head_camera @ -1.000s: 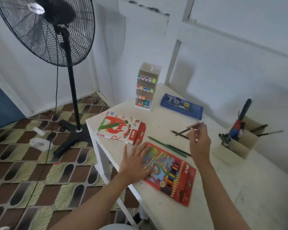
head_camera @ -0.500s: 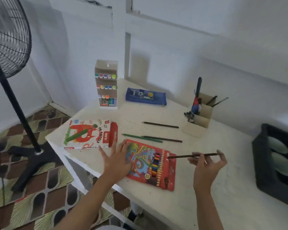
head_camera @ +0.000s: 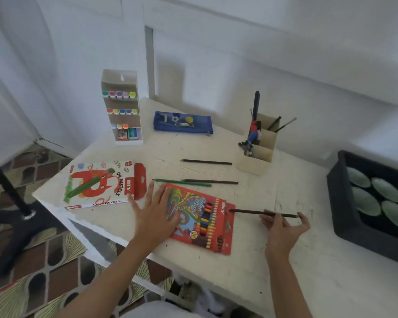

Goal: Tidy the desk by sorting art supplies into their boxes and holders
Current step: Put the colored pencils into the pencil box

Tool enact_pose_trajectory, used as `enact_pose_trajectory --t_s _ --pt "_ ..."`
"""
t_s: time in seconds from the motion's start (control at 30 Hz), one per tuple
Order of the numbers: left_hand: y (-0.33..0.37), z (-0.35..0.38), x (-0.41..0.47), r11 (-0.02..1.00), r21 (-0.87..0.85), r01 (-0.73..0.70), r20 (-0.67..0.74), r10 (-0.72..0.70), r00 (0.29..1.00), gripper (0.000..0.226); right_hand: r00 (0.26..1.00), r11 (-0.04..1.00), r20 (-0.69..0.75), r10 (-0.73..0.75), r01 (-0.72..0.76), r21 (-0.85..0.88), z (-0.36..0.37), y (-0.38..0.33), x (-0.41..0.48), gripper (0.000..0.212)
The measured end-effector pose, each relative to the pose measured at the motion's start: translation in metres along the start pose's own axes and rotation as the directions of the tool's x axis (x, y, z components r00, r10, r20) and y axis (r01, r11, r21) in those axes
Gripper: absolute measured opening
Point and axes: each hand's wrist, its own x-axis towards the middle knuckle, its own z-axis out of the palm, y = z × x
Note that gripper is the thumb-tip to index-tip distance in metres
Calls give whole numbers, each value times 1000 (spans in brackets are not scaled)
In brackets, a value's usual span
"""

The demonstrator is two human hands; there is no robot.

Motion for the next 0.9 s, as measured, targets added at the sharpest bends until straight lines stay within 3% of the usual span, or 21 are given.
enact_pose_trajectory --t_s 0.2,0.3,0.57,0.7,0.8,0.9 --pt "2 2 -1 998 -55 12 -52 -14 999 76 994 996 90 58 -51 -78 10 10 -4 28" --pt "1 3 -1 997 -77 11 -80 -18 997 71 984 978 177 -22 58 -202 10 17 -8 19" --pt "0 8 0 997 -75 12 -123 -21 992 72 928 918 343 -149 259 -301 4 29 -6 21" --pt "0 9 -1 997 -81 17 -170 -31 985 67 861 767 487 -145 409 -494 11 35 -4 22" --pt "0 10 -1 998 -56 24 -174 -34 984 66 825 572 562 -53 487 -660 22 25 -3 10" --pt "0 11 -1 997 -69 26 -190 -38 981 69 808 518 588 28 492 -700 32 14 -1 11"
